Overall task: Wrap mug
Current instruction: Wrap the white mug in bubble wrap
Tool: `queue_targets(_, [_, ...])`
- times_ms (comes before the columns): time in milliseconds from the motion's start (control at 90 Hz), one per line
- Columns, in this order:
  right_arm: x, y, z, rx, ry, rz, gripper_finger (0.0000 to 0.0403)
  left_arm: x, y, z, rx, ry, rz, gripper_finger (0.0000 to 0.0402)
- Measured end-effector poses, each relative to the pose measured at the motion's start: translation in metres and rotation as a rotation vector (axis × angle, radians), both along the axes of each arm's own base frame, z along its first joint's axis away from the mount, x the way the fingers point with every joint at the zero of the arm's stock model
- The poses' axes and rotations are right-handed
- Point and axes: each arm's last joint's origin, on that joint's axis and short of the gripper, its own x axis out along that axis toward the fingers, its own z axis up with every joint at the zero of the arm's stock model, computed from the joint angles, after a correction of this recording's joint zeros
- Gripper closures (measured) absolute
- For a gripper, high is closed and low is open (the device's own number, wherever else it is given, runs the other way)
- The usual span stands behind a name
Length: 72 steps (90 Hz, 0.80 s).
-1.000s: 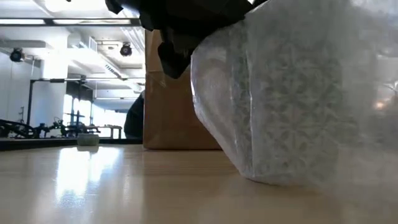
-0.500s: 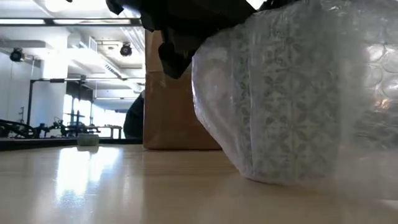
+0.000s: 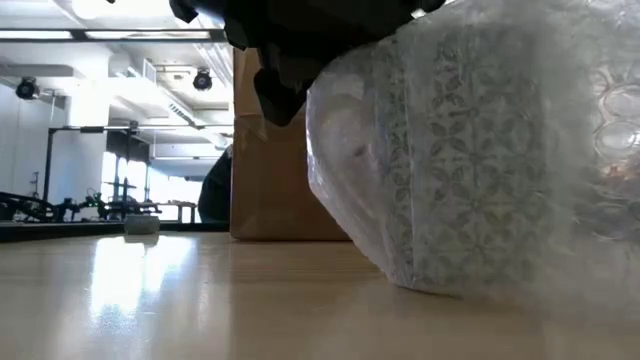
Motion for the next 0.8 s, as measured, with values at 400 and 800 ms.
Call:
queue_targets(400, [-0.001, 0.023, -0.038, 0.063, 0.147, 0.094, 0.0385, 0.0, 0.0, 0.0, 0.0, 0.0, 0.0, 0.0379])
queue_targets(800, [0.011, 0.028, -0.087, 0.01, 0.245, 0.13, 0.0385, 0.0, 0.0, 0.0, 0.001, 0.0, 0.001, 0.0379])
